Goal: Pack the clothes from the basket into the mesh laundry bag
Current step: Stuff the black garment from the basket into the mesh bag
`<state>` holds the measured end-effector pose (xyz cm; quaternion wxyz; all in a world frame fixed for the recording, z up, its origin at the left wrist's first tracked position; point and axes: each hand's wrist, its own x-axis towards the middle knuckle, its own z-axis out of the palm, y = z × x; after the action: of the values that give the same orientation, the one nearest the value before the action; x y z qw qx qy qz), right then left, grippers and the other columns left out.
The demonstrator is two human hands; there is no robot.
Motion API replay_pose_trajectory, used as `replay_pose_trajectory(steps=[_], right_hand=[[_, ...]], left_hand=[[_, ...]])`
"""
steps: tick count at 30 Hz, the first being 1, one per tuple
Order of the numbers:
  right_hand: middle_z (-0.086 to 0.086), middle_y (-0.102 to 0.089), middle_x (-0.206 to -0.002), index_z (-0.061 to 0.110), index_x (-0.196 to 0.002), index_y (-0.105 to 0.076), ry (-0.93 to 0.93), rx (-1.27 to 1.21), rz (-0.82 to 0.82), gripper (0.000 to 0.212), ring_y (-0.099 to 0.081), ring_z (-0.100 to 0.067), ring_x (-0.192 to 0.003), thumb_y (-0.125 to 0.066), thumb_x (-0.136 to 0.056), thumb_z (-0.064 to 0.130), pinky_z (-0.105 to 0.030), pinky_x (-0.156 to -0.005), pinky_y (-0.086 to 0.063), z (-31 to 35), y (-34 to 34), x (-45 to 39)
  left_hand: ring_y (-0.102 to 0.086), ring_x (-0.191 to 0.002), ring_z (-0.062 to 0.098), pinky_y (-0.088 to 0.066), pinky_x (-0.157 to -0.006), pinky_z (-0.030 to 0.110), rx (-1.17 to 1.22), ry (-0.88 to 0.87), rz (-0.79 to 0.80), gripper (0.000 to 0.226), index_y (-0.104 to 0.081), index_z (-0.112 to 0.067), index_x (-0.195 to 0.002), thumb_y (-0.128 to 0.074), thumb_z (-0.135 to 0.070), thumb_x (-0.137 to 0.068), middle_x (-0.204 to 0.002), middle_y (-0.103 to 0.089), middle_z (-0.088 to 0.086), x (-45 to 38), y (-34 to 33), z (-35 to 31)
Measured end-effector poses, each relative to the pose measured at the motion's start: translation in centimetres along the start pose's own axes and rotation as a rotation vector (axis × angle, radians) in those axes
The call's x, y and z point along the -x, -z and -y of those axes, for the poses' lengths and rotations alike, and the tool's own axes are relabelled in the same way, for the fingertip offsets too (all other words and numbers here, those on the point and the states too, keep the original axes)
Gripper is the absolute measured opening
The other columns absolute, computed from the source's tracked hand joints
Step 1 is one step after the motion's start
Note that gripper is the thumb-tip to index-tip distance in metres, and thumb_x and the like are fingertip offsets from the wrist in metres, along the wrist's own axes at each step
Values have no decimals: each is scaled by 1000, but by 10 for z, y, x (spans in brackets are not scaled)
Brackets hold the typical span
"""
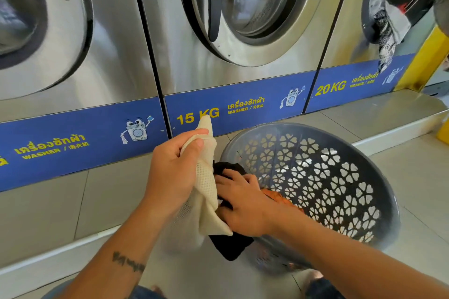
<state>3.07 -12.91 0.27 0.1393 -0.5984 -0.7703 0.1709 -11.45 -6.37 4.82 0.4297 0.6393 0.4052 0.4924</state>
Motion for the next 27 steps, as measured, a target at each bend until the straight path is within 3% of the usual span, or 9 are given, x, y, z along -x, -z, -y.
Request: replay_pose_trajectory(steps=[3,5,8,10,12,14,18,22,27], right_hand=[[7,-36,-149,43,-138,-40,-38,172,89,53,-15,-30,-145,-44,-86,33,-53,-115,-14,-2,-8,-10],[4,-41,-150,40,-144,-41,-41,-86,117,67,-25,-26,-144,-46,-77,29,-47,-117,-21,-2,2,-13],[-1,-55,-139,23,-138,-51,-194,-628,-125,68,-47,-20,-135,-56,-71,11,-32,-108,-41,-23,23,-6],[-3,-43,-148,28,-145,-39,-323,-589,-132,79,-37,-23,-142,-69,-75,6,-36,-110,-39,-45,27,3],[-3,-35,-156,37,-152,-28,-434,-609,54,94,-35,-25,-143,-74,-76,9,-39,-112,-36,-60,20,8],[-4,-54,-143,37,-142,-46,-489,-728,177,76,-54,-25,-127,-66,-75,6,-42,-108,-45,-67,6,8],[-4,-71,-108,19,-111,-65,-509,-608,43,40,-64,-25,-106,-55,-77,3,-49,-101,-49,-67,-10,2],[2,-69,-91,24,-98,-64,-423,-513,-79,28,-64,-20,-93,-52,-83,3,-37,-84,-51,-49,9,-3],[-5,-69,-99,21,-113,-42,-231,-582,-316,35,-67,-17,-83,-67,-89,19,-24,-69,-53,-1,38,-5]], left_hand=[[-61,-86,-7,-45,-61,7,2,-9,9,25,-73,-43,-100,-55,-28,-90,-97,-68,-28,-2,5,-1],[-62,-87,-4,-48,-69,16,13,15,-24,26,-73,-43,-99,-55,-27,-89,-99,-69,-24,-6,14,3],[-62,-98,5,-51,-79,29,33,86,-87,27,-73,-44,-98,-56,-25,-90,-106,-69,-18,-9,26,12],[-60,-98,5,-50,-75,25,29,130,-106,27,-73,-46,-98,-56,-26,-92,-107,-67,-20,-7,29,16],[-58,-95,3,-47,-67,20,10,158,-100,26,-72,-45,-100,-54,-27,-93,-104,-63,-25,-5,26,18],[-57,-95,4,-45,-66,19,4,166,-87,26,-72,-41,-104,-53,-26,-95,-107,-62,-24,-4,21,19],[-56,-100,1,-44,-74,20,6,156,-61,26,-72,-36,-107,-53,-22,-95,-114,-63,-17,-4,12,18],[-56,-99,3,-45,-72,20,-50,142,-20,26,-70,-36,-111,-52,-24,-95,-114,-63,-15,-3,10,22],[-58,-102,-4,-44,-81,16,-42,76,-46,26,-73,-34,-107,-54,-21,-93,-112,-67,-19,-4,17,13]])
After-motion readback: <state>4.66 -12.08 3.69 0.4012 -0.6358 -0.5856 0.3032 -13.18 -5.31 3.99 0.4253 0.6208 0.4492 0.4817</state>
